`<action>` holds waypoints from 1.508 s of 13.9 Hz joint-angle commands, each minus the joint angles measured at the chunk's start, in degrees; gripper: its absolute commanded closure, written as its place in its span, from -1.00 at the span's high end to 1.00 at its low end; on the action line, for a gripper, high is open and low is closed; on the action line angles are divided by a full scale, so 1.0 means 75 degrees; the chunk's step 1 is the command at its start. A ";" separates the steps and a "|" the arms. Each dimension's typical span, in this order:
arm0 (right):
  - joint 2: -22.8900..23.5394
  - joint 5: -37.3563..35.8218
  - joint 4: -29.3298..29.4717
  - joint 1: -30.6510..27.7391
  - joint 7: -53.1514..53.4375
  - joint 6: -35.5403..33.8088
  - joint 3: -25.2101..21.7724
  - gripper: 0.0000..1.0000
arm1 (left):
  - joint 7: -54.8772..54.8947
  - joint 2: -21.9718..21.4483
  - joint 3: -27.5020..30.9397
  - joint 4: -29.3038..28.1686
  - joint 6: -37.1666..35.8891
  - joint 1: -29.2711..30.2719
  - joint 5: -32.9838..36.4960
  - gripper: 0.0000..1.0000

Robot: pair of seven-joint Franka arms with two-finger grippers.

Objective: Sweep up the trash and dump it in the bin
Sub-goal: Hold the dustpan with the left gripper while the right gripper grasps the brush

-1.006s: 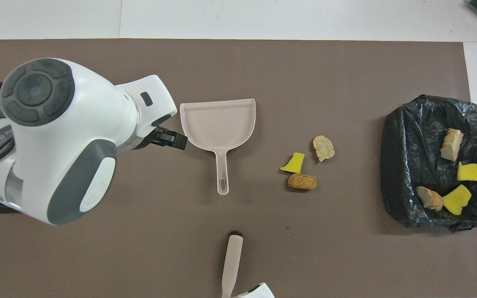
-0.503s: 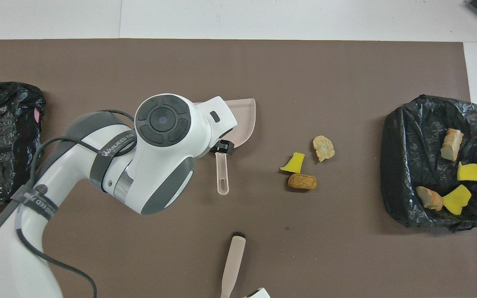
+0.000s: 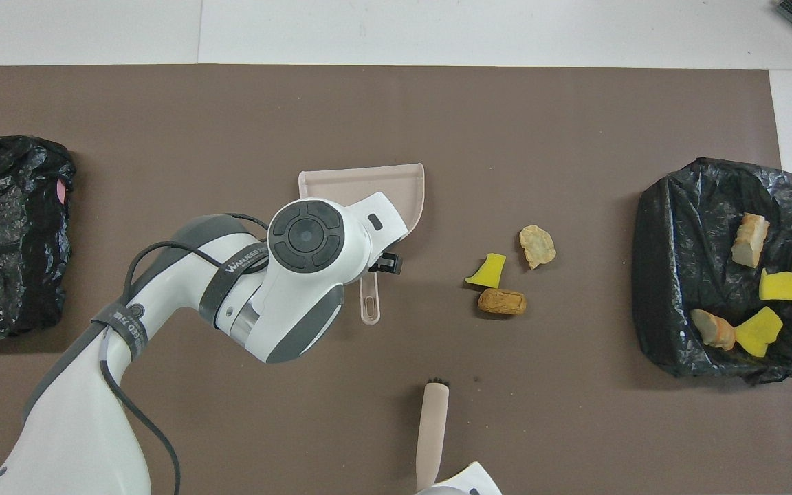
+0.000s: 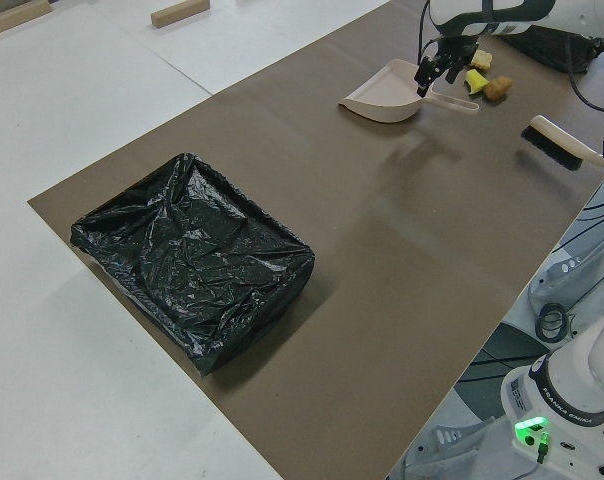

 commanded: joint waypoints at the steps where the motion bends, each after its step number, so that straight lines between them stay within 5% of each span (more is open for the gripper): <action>1: -0.0879 -0.0496 -0.0027 -0.0864 -0.0914 -0.1160 0.0031 -1.00 | -0.0204 -0.0128 -0.0013 -0.0320 0.0290 0.0005 0.0163 0.87; 5: -0.0905 -0.1642 0.0641 -0.2749 -0.3255 -0.2615 0.0043 -1.00 | -0.0227 -0.0116 -0.0037 -0.0473 0.0372 -0.0041 0.0163 0.74; 10: -0.0005 -0.3518 0.1378 -0.4685 -0.6104 -0.2653 0.0066 -1.00 | -0.0227 0.0129 -0.0119 -0.0449 0.0477 -0.0053 0.0163 0.50; 13: 0.1248 -0.4830 0.2245 -0.5366 -0.7290 -0.2268 0.0055 -1.00 | -0.0181 0.0141 -0.0142 -0.0402 0.0478 -0.0041 0.0163 -0.40; 16: 0.1941 -0.5417 0.2704 -0.5871 -0.8112 -0.1740 0.0043 -1.00 | -0.0087 0.0130 -0.0142 -0.0356 0.0384 -0.0030 0.0175 -0.96; 21: 0.2423 -0.5069 0.2693 -0.5837 -0.7950 -0.1352 0.0055 -1.00 | 0.0918 -0.0139 -0.0119 -0.0297 -0.0189 0.0040 0.0526 -0.98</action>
